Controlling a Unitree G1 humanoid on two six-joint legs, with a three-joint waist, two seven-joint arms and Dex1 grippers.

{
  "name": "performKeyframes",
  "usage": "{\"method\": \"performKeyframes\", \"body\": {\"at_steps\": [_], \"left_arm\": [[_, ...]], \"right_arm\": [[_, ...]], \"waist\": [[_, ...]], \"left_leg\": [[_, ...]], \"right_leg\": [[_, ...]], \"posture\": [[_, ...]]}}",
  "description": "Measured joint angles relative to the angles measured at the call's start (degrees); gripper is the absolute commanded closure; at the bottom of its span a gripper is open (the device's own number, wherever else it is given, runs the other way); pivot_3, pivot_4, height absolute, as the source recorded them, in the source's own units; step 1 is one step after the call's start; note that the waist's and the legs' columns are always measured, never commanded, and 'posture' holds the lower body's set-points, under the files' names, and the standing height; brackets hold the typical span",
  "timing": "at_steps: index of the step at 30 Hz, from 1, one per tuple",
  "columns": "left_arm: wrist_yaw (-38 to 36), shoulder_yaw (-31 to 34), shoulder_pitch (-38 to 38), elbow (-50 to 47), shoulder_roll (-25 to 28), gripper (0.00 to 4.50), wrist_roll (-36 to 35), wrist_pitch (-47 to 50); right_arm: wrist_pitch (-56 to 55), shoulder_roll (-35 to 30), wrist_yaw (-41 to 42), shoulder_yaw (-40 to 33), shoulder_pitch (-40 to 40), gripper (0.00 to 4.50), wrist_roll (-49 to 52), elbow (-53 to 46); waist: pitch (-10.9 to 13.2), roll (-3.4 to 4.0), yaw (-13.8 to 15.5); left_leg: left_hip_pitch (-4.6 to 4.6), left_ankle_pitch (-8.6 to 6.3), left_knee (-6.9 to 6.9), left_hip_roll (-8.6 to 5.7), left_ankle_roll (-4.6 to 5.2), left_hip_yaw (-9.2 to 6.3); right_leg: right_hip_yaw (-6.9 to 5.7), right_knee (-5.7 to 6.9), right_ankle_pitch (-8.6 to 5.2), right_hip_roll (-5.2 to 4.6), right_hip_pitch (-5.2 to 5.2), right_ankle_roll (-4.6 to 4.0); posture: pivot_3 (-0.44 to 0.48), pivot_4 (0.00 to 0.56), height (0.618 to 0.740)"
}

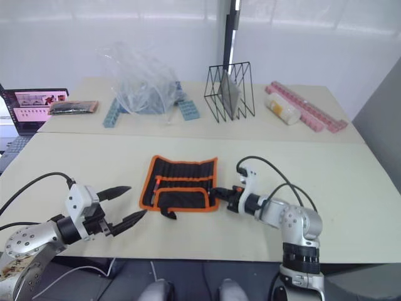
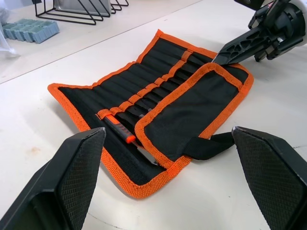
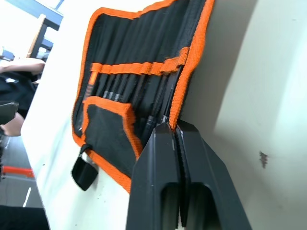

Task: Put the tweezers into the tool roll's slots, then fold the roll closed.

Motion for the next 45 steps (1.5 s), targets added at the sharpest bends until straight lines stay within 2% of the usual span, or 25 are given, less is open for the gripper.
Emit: {"method": "performKeyframes", "body": {"at_steps": [13, 23, 28, 34, 45], "left_arm": [[-0.37, -0.1, 0.48, 0.03, 0.88, 0.0, -0.02, 0.01], [-1.1, -0.1, 0.71, 0.16, 1.21, 0.0, 0.0, 0.01], [-1.23, -0.1, 1.04, 0.45, 1.3, 0.0, 0.01, 0.01], [-1.28, -0.11, 1.14, 0.48, 1.31, 0.0, 0.04, 0.0], [-1.2, -0.09, 2.06, 0.48, 1.97, 0.0, 0.15, -0.06]], "right_arm": [[1.9, 1.94, -4.18, -4.12, -0.78, 4.47, 4.36, 0.75], [8.02, 7.43, -13.77, -3.78, -7.67, 4.47, 5.44, -2.74], [8.95, 9.56, -18.23, -0.15, -7.82, 4.47, 3.07, -5.46], [6.67, 12.5, -19.07, 6.35, -7.28, 4.47, -0.48, -6.17], [1.71, 15.32, -17.26, 11.43, -7.41, 4.47, -4.77, 0.57]], "waist": [[0.01, 0.02, 0.06], [0.02, 0.03, 0.05], [0.02, 0.03, 0.01], [0.01, 0.03, -0.23], [0.01, 0.03, -0.68]], "left_leg": [[-0.07, 0.0, 0.0, 0.0, 0.0, 0.01], [-0.48, 0.02, -0.03, 0.0, -0.02, 0.08], [-0.47, 0.02, -0.03, -0.02, -0.03, 0.1], [-0.45, 0.02, -0.04, 0.02, -0.02, 0.1], [-0.44, 0.02, -0.04, 0.01, -0.02, 0.09]], "right_leg": [[0.01, -0.01, 0.0, 0.0, -0.07, 0.0], [0.06, 0.6, 0.03, -0.01, -0.88, -0.06], [0.06, 0.6, 0.03, -0.03, -0.89, -0.06], [0.04, 0.6, 0.03, -0.01, -0.9, -0.06], [0.02, 0.62, 0.04, -0.02, -0.9, -0.06]], "posture": [[0.0, 0.15, 0.708], [0.0, 0.15, 0.708], [0.0, 0.15, 0.708], [0.0, 0.15, 0.708], [0.0, 0.15, 0.708]]}}
